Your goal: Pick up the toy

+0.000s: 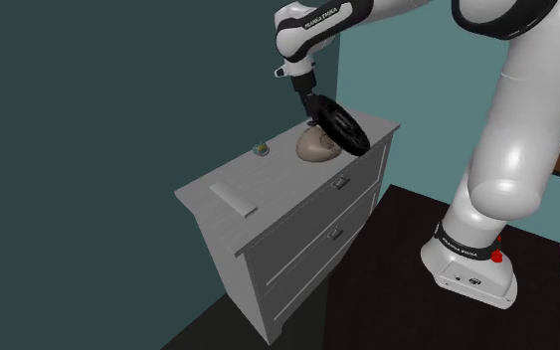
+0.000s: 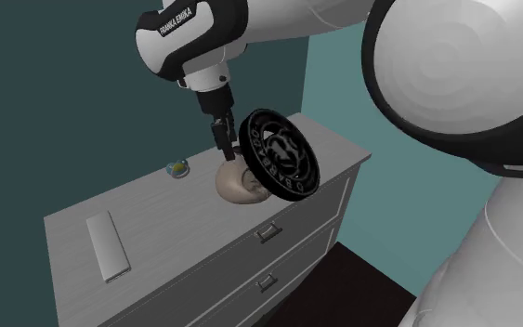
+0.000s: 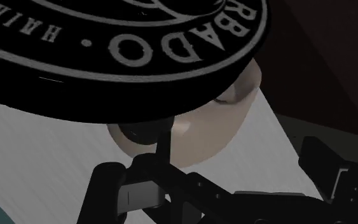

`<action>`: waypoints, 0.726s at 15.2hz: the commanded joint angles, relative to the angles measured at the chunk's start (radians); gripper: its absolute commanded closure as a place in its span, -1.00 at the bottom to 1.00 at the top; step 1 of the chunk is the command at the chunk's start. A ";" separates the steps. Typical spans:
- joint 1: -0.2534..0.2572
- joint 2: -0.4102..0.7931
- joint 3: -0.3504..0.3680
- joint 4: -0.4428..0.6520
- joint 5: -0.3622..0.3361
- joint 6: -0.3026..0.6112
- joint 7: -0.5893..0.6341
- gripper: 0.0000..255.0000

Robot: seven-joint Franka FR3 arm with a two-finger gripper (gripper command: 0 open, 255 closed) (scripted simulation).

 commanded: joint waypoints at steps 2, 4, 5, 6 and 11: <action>-0.004 0.094 0.006 0.094 0.003 0.002 -0.083 -1.00; -0.005 0.101 0.007 0.076 0.004 0.027 -0.082 -1.00; -0.005 0.105 0.007 0.067 0.004 0.039 -0.081 -1.00; -0.005 0.109 0.007 0.059 0.005 0.052 -0.081 -1.00; -0.006 0.124 0.008 0.031 0.007 0.095 -0.079 -1.00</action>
